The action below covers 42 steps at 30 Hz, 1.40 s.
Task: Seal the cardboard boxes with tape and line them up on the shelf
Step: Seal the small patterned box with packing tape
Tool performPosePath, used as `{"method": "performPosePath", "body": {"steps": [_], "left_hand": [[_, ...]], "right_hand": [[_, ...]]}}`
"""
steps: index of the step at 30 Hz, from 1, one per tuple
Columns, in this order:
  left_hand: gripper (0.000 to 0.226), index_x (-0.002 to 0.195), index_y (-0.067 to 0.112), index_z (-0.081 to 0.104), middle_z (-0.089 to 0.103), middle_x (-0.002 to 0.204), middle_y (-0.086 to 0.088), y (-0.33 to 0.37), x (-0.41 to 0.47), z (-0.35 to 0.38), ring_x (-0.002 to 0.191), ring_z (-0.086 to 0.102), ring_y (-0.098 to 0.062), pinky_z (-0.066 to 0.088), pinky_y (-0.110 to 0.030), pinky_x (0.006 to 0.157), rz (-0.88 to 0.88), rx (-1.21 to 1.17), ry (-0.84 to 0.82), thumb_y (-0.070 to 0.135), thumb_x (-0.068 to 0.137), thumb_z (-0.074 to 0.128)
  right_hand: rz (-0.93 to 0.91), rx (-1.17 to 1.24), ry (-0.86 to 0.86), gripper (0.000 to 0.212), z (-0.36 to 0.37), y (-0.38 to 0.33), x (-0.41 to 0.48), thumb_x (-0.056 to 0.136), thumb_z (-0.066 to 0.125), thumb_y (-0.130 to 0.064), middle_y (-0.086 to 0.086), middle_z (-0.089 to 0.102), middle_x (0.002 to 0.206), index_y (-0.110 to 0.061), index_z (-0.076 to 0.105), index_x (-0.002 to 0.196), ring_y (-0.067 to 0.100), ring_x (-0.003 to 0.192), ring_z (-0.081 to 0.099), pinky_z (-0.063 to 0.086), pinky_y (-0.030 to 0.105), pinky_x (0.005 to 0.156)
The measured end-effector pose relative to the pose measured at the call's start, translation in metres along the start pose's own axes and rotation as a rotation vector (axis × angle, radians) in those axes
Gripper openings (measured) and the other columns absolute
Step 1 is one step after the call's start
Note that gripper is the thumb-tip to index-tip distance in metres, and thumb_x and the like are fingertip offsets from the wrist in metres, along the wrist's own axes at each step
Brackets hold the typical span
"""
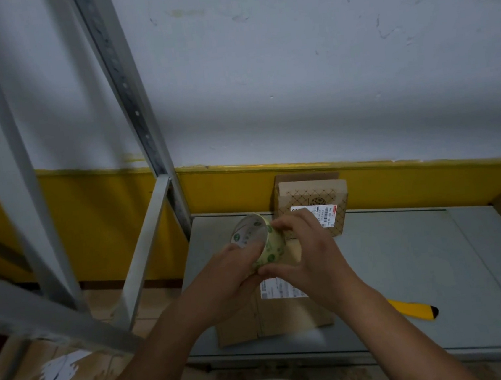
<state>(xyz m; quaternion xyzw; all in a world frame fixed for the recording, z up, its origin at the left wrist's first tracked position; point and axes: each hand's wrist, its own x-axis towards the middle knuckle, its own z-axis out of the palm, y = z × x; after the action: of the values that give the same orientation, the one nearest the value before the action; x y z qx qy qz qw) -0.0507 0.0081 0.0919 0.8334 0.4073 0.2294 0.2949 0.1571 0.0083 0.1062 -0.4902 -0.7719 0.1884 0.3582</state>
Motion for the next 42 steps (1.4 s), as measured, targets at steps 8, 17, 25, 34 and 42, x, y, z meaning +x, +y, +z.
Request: {"method": "performPosePath", "body": {"steps": [8,17,25,34,42], "left_hand": [[0.034,0.136,0.032,0.057,0.069,0.122,0.012,-0.005,0.000,-0.008,0.104,0.066,-0.007,0.057,-0.040,0.080,-0.065,-0.033,-0.032,0.041,0.104,0.061],[0.060,0.137,0.033,0.063,0.065,0.129,0.019,0.014,-0.001,-0.010,0.116,0.062,-0.001,0.059,-0.031,0.091,-0.036,-0.138,-0.128,0.052,0.085,0.083],[0.042,0.136,0.032,0.060,0.063,0.119,0.017,0.012,-0.006,-0.008,0.107,0.062,-0.005,0.056,-0.029,0.083,0.008,-0.111,-0.156,0.044,0.098,0.072],[0.035,0.115,0.030,0.056,0.064,0.102,0.010,0.015,-0.001,-0.014,0.084,0.064,-0.012,0.055,-0.046,0.068,-0.046,-0.136,-0.118,0.052,0.094,0.073],[0.085,0.155,0.030,0.036,0.060,0.138,0.008,0.009,-0.006,-0.022,0.120,0.064,-0.011,0.061,-0.043,0.090,-0.073,-0.147,-0.251,0.045,0.084,0.079]], "right_hand": [[-0.072,0.030,0.052,0.037,0.010,-0.004,-0.007,0.082,0.085,-0.029,-0.005,0.054,0.106,-0.017,0.061,0.107,0.012,0.097,0.053,0.046,0.026,0.080],[0.400,0.569,-0.196,0.057,-0.017,0.006,0.006,0.072,0.090,-0.035,-0.004,0.071,0.115,-0.020,0.069,0.123,0.012,0.111,0.068,0.061,0.034,0.091],[0.476,0.674,-0.270,0.043,-0.023,0.018,0.010,0.070,0.088,-0.029,0.008,0.074,0.098,-0.011,0.073,0.106,0.024,0.094,0.072,0.062,0.040,0.086],[0.284,0.284,-0.213,0.028,-0.014,-0.004,-0.002,0.086,0.080,-0.041,-0.005,0.064,0.103,-0.030,0.064,0.106,0.011,0.094,0.062,0.055,0.029,0.081],[0.364,0.406,-0.235,0.015,-0.018,-0.001,0.006,0.091,0.075,-0.038,-0.008,0.070,0.095,-0.028,0.070,0.102,0.011,0.091,0.067,0.059,0.033,0.080]]}}
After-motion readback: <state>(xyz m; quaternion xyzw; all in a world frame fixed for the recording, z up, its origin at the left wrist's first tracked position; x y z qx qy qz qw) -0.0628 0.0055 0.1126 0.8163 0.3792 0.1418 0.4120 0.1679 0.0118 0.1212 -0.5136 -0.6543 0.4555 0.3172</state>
